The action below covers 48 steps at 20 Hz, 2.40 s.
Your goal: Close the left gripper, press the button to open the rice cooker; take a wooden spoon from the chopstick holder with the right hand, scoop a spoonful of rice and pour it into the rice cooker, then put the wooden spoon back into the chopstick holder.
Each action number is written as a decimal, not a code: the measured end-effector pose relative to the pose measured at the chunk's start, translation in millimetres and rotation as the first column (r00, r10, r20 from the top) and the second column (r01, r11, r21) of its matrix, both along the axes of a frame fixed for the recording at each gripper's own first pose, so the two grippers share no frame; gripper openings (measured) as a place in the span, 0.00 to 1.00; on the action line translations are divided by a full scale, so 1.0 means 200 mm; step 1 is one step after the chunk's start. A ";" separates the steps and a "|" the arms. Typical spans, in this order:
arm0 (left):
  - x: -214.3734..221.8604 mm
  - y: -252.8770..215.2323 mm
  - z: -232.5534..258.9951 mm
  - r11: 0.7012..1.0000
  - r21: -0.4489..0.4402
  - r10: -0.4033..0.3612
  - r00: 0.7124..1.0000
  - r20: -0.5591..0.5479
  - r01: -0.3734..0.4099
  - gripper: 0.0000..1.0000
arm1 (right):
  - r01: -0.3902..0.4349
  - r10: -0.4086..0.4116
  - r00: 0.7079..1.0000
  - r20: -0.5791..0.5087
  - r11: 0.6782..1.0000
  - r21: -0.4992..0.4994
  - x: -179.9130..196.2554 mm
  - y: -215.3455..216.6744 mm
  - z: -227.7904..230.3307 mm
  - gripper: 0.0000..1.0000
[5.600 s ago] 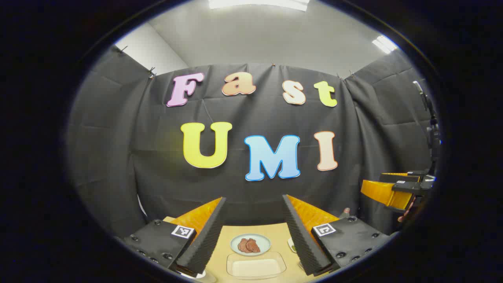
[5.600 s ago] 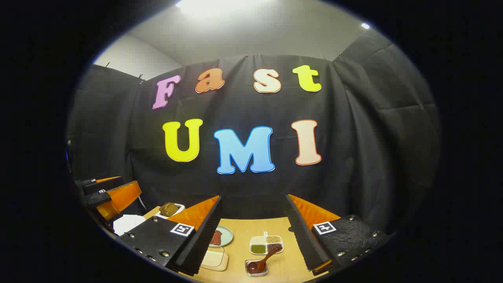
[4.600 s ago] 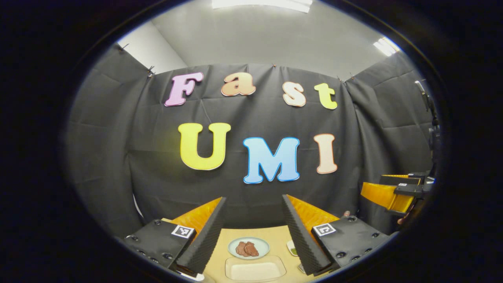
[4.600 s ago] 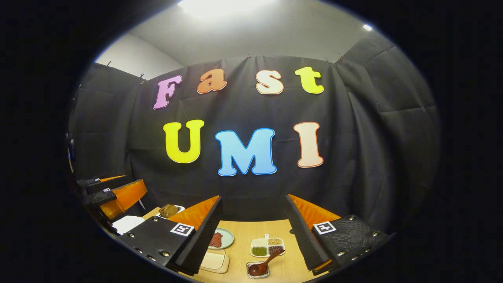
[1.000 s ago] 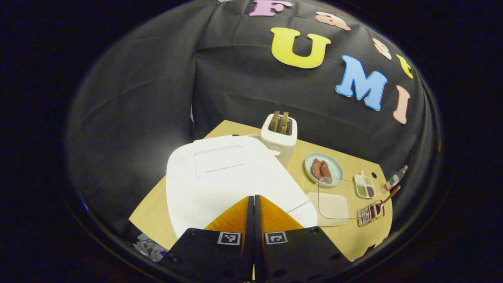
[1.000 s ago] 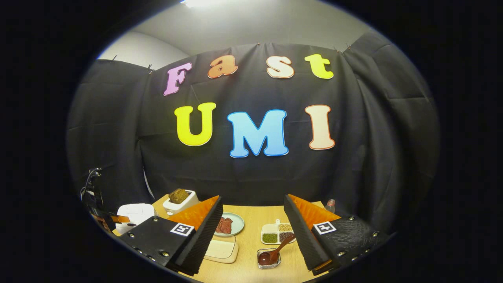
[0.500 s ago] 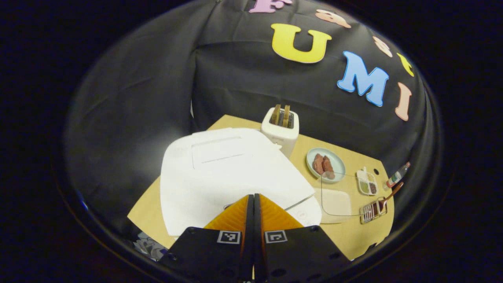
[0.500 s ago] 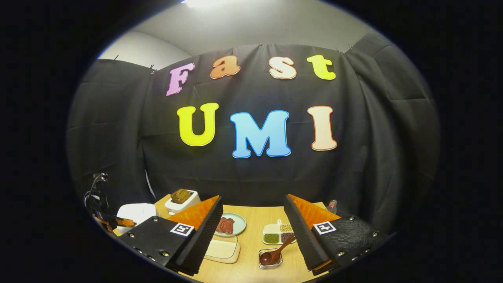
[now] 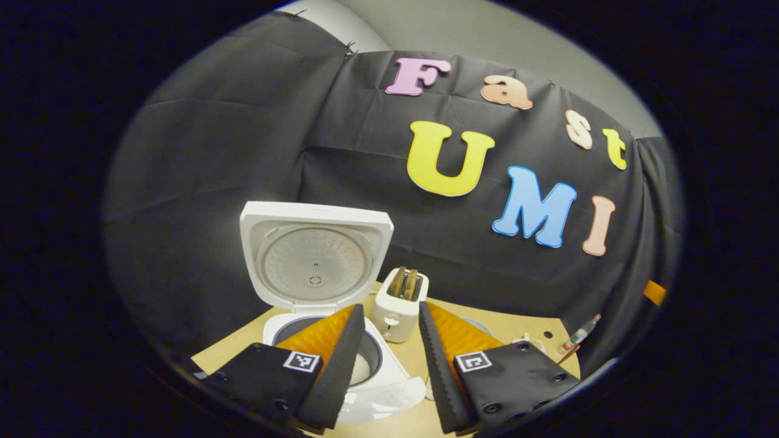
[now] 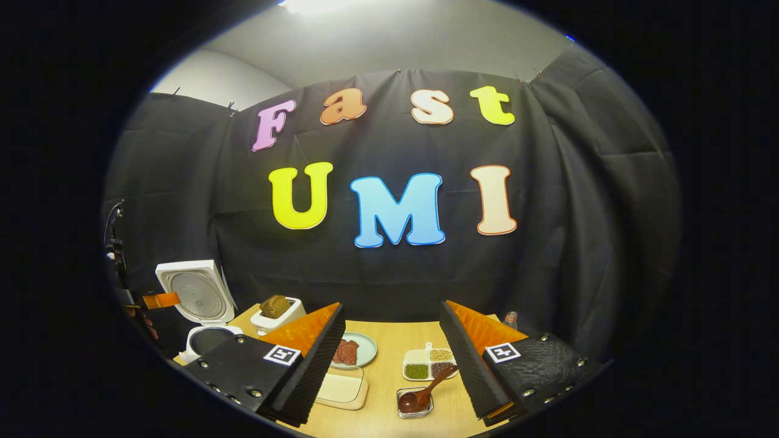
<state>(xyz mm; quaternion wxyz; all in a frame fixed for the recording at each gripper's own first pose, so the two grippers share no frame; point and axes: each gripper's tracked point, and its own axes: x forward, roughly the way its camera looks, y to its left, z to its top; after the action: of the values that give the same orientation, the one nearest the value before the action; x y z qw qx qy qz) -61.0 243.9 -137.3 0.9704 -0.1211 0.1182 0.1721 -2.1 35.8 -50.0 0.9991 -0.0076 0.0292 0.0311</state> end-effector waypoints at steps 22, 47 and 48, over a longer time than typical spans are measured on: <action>0.01 -0.47 0.49 0.960 0.265 -0.151 0.966 0.210 0.092 0.96 | 0.143 -0.131 0.979 -0.156 0.987 0.068 0.24 -0.46 -0.65 0.95; -0.01 -0.70 0.32 0.957 0.287 -0.081 0.989 0.124 0.042 0.96 | 0.049 0.065 0.890 -0.452 0.970 0.236 0.69 -0.46 -1.46 0.39; 0.02 -0.70 0.32 0.955 0.290 -0.095 0.989 0.118 0.057 0.96 | 0.049 0.064 0.890 -0.451 0.971 0.235 0.68 -0.46 -1.45 0.31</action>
<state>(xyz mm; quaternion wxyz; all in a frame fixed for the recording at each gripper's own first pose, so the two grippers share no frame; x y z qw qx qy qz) -57.7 103.2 -72.6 0.9893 0.0140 0.0330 0.1416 133.4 -56.0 -340.8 0.9577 0.1206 0.2582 0.0391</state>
